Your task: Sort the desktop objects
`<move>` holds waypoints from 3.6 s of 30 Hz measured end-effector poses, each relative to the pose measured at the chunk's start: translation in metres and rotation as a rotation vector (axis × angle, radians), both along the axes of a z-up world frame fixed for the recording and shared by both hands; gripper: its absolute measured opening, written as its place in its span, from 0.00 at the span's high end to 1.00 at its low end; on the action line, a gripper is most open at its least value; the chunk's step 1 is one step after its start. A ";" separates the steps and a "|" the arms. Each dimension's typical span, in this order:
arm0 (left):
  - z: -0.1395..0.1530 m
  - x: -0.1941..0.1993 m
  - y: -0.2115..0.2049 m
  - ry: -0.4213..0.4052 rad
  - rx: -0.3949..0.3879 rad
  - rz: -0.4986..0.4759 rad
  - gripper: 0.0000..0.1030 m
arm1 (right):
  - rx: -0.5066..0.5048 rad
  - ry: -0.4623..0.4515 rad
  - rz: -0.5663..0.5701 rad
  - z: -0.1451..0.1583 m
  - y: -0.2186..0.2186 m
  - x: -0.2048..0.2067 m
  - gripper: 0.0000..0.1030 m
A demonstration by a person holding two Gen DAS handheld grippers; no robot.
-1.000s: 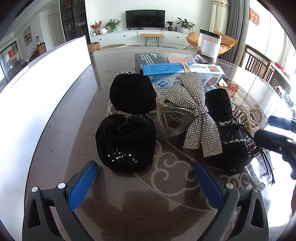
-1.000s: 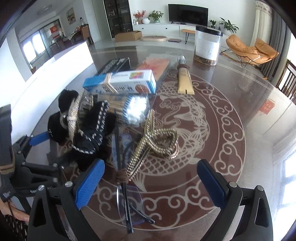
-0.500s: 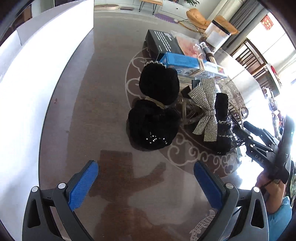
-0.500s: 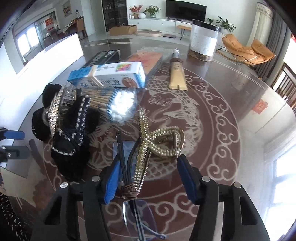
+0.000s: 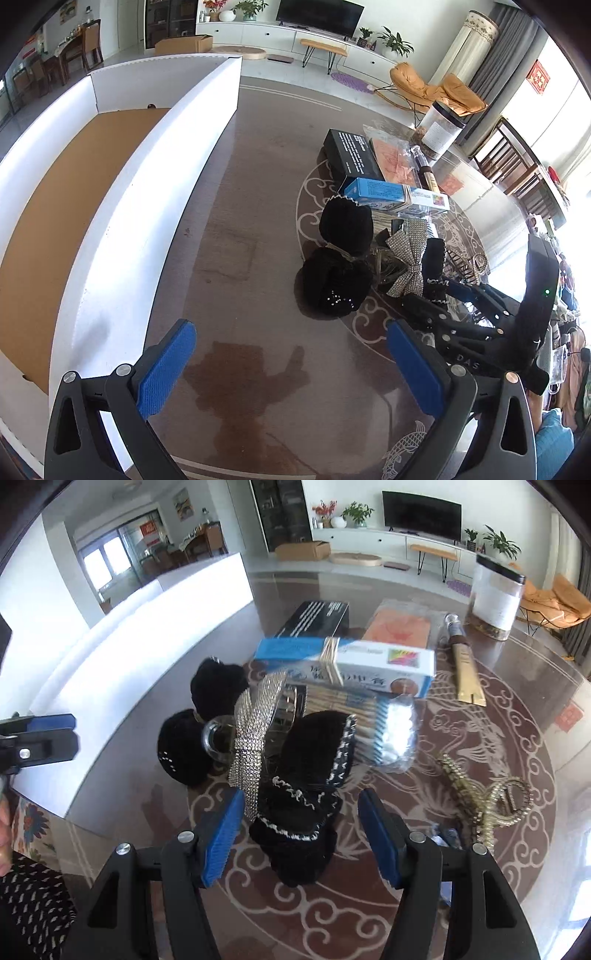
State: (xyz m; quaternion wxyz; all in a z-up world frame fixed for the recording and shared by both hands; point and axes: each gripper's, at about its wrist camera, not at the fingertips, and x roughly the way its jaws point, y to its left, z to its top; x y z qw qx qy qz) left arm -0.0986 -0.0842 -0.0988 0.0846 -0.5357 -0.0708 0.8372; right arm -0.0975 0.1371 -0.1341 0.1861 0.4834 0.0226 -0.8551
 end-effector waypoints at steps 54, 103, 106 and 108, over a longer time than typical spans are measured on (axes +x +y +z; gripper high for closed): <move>-0.065 -0.014 0.058 0.012 -0.231 -0.270 0.28 | 0.135 0.075 0.054 -0.023 0.035 0.095 0.00; 0.082 0.020 -0.042 0.287 0.008 -0.052 0.68 | 0.005 -0.051 0.139 0.033 0.016 0.039 0.46; 0.097 0.026 -0.107 0.305 -0.065 0.068 0.68 | -0.059 0.018 0.177 0.062 -0.021 0.023 0.46; 0.097 0.023 -0.148 0.286 -0.151 0.141 0.68 | -0.100 0.081 0.243 0.089 -0.066 0.023 0.46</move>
